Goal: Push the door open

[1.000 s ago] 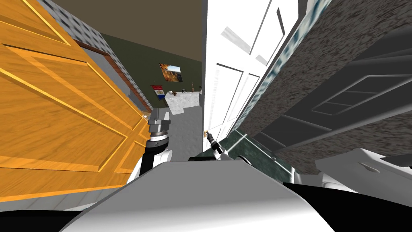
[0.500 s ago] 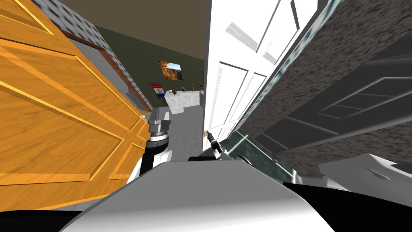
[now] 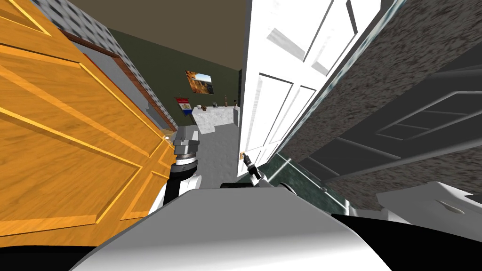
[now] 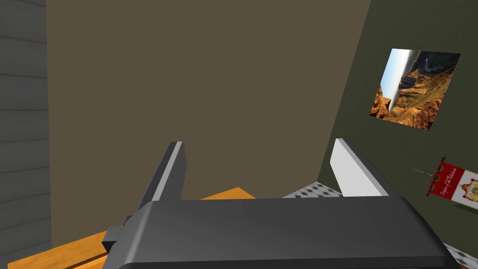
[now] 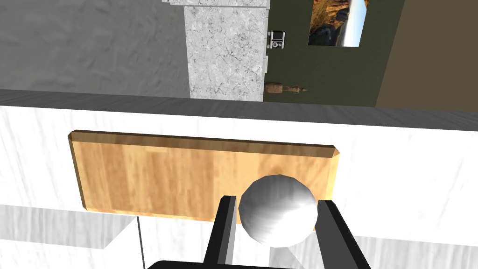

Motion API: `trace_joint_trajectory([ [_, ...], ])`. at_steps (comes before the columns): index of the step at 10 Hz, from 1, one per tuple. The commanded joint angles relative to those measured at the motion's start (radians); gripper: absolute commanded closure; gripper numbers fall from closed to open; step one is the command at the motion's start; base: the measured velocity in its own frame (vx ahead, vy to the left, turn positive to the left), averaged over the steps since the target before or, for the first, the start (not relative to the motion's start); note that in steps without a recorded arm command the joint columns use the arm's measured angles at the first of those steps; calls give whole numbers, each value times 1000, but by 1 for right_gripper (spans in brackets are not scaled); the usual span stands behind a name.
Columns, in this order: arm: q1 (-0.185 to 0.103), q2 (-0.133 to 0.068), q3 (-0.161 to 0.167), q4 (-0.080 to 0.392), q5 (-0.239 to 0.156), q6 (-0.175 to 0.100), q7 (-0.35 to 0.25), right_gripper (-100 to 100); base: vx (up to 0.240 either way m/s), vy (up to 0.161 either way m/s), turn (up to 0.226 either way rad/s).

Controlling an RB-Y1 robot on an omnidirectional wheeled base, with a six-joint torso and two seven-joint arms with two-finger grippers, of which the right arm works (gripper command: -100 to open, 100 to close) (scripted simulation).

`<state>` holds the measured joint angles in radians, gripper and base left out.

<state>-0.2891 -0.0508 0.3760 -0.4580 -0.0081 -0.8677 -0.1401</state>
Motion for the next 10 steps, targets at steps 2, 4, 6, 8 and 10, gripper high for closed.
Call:
trace_joint_trajectory([
  [2, -19, -9, -30, 27, -16, -12, 11, 100, 33, 28, -22],
  [4, -18, -11, -37, 27, -19, -11, 14, 100, 132, 116, -57],
  [6, -17, -16, -59, 27, -29, -10, 25, 100, 128, 125, -59],
  [8, -15, -20, -83, 27, -39, -9, 36, 100, 108, 50, -27],
  [10, -1, -26, -67, 7, -33, 5, 27, -100, -90, 26, -31],
])
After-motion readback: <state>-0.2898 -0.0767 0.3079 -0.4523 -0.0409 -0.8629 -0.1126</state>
